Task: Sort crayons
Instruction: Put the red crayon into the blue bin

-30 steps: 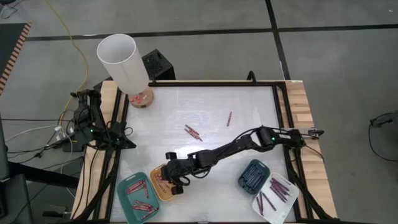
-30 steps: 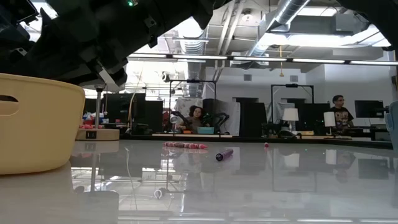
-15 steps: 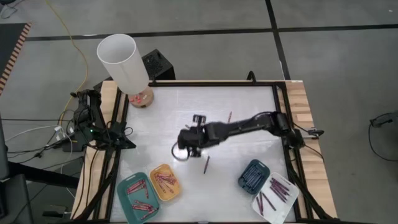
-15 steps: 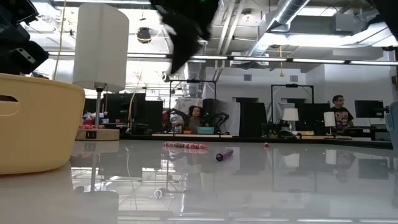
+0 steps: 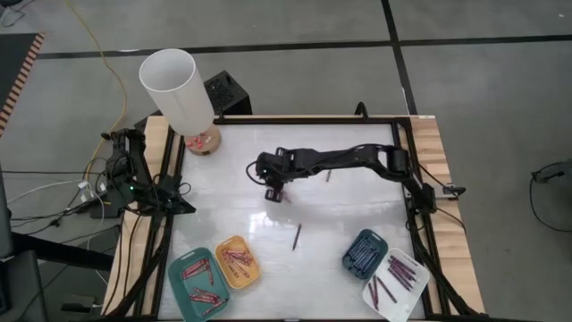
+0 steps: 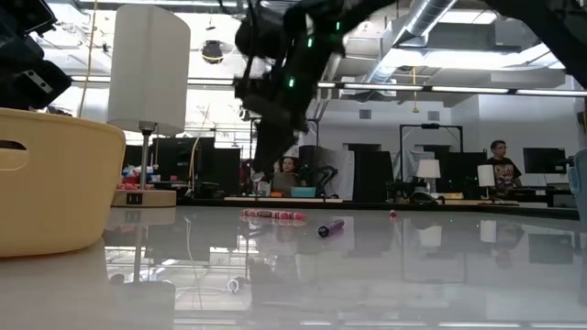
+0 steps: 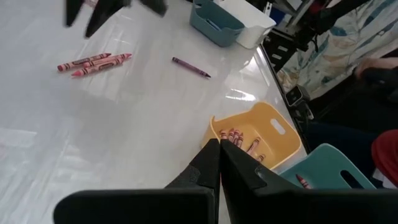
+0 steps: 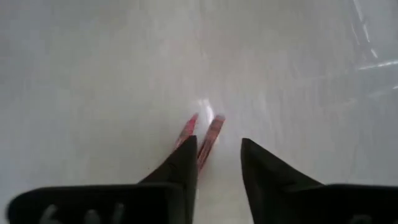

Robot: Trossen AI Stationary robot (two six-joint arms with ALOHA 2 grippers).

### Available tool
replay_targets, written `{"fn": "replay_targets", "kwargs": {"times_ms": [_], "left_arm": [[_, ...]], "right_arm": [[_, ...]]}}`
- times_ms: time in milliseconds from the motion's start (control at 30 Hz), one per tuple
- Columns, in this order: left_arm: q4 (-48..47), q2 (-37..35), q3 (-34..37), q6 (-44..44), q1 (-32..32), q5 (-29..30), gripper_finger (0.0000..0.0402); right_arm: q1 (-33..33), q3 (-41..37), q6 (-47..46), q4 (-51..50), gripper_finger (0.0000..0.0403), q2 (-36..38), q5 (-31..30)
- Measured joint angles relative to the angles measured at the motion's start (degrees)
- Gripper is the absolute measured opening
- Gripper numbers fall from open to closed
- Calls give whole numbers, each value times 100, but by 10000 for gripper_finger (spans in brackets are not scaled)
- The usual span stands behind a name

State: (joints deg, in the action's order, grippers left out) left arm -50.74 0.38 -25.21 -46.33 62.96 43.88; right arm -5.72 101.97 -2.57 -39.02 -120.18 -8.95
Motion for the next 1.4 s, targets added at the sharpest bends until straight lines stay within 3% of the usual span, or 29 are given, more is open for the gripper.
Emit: {"fn": "replay_targets", "kwargs": {"times_ms": [333, 900, 1100, 1400], "left_arm": [[0, 0, 0, 0, 0, 0, 0], [-43, 0, 0, 0, 1, -9, 0], [-101, 0, 0, 0, 2, -52, 0], [-129, 0, 0, 0, 2, -83, 0]], "right_arm": [[-118, -653, -43, 1395, 182, -102, -46], [-225, -679, -45, 1544, 180, -701, -156], [-219, -671, -198, 1460, 157, -729, -168], [-214, -678, -543, 1442, 58, -730, -173]]}}
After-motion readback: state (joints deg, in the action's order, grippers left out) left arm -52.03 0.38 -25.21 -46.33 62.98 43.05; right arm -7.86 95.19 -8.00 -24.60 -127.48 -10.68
